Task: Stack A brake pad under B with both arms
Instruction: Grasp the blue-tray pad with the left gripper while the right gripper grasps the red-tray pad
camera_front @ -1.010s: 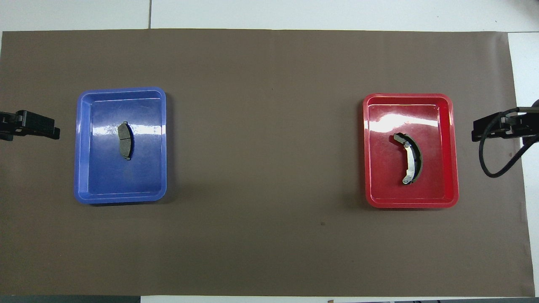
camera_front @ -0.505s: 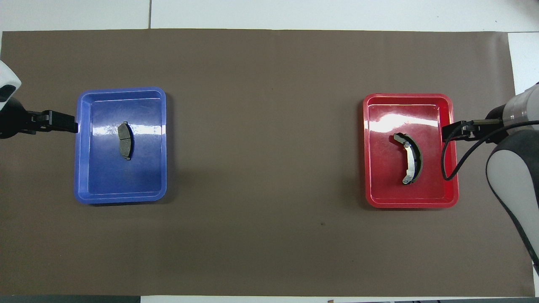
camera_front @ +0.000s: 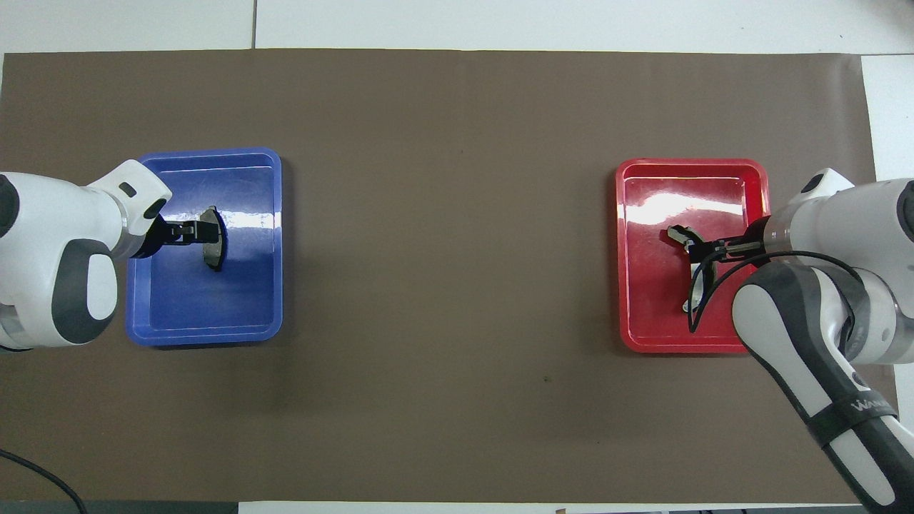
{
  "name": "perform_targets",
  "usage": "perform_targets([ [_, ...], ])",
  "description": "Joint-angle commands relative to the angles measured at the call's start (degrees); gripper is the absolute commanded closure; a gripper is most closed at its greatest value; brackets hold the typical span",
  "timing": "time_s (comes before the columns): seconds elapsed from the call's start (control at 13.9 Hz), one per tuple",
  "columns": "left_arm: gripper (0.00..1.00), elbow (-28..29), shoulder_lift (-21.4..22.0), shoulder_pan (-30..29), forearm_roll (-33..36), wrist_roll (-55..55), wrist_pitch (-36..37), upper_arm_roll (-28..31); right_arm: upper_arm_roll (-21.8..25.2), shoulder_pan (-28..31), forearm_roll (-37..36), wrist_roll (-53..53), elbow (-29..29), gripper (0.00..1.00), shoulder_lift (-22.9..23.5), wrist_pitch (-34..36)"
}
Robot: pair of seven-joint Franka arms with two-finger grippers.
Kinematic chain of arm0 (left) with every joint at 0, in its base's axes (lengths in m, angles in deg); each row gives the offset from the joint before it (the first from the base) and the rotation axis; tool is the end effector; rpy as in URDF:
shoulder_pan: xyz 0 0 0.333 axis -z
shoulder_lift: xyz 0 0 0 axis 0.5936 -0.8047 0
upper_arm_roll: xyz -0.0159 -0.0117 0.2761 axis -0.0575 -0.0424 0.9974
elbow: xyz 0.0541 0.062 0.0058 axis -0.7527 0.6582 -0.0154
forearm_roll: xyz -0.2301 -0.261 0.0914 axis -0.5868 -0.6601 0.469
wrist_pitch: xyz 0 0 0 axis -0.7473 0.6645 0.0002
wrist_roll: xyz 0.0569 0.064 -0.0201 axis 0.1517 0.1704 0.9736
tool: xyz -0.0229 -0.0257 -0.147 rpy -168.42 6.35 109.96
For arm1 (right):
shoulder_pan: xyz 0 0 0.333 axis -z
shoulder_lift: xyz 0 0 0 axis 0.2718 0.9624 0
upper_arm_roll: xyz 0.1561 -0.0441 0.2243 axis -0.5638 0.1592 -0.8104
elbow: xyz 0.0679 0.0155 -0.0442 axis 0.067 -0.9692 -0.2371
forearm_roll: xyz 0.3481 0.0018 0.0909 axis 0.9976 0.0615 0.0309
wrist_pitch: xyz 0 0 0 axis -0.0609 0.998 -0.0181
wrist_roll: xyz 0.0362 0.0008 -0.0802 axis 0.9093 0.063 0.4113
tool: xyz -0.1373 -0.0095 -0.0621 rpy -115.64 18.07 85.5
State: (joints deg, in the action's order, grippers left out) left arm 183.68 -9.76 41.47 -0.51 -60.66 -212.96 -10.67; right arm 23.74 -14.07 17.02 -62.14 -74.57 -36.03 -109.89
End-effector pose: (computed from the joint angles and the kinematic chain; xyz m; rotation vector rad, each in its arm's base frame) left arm 0.5303 -0.0313 0.2909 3.1168 -0.0525 0.1742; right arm 0.5019 -0.0117 0.3075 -3.1115 -0.1646 -0.0936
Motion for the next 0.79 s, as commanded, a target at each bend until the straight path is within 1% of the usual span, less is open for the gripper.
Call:
perform_targets([
  [0.0,0.02,1.8,-2.8,0.7,-0.1,1.4,-6.8,0.2,-0.2,0.5,1.4,4.6,-3.5,0.0,0.2,-5.7],
  [0.22,0.02,1.8,-5.6,0.7,-0.1,1.0,-8.8,0.2,-0.2,0.4,1.4,4.1,-3.7,0.0,4.0,-9.4],
  [0.36,0.02,1.8,-5.9,0.7,-0.1,1.3,-8.9,0.2,-0.2,0.5,1.4,4.9,-3.7,0.0,4.9,-10.0],
  [0.43,0.04,1.9,-5.9,0.7,-0.1,1.3,-8.7,0.2,-0.2,0.6,1.4,5.1,-3.7,0.0,6.1,-10.7],
  [0.51,0.29,2.1,-5.8,0.7,-0.1,1.7,-8.8,0.2,-0.2,0.5,1.4,5.0,-3.7,0.0,6.4,-10.9],
  [0.58,0.63,2.5,-5.5,0.7,-0.1,1.6,-8.4,0.3,-0.2,0.5,1.4,5.1,-3.7,0.0,6.3,-10.1],
  [0.65,0.87,3.0,-5.3,0.7,-0.1,1.3,-8.3,0.3,-0.2,0.5,1.4,5.3,-3.7,0.0,6.2,-9.5],
  [0.72,0.97,3.0,-5.3,0.7,-0.1,1.7,-8.2,0.3,-0.2,0.6,1.4,5.3,-3.7,0.0,6.2,-9.3],
])
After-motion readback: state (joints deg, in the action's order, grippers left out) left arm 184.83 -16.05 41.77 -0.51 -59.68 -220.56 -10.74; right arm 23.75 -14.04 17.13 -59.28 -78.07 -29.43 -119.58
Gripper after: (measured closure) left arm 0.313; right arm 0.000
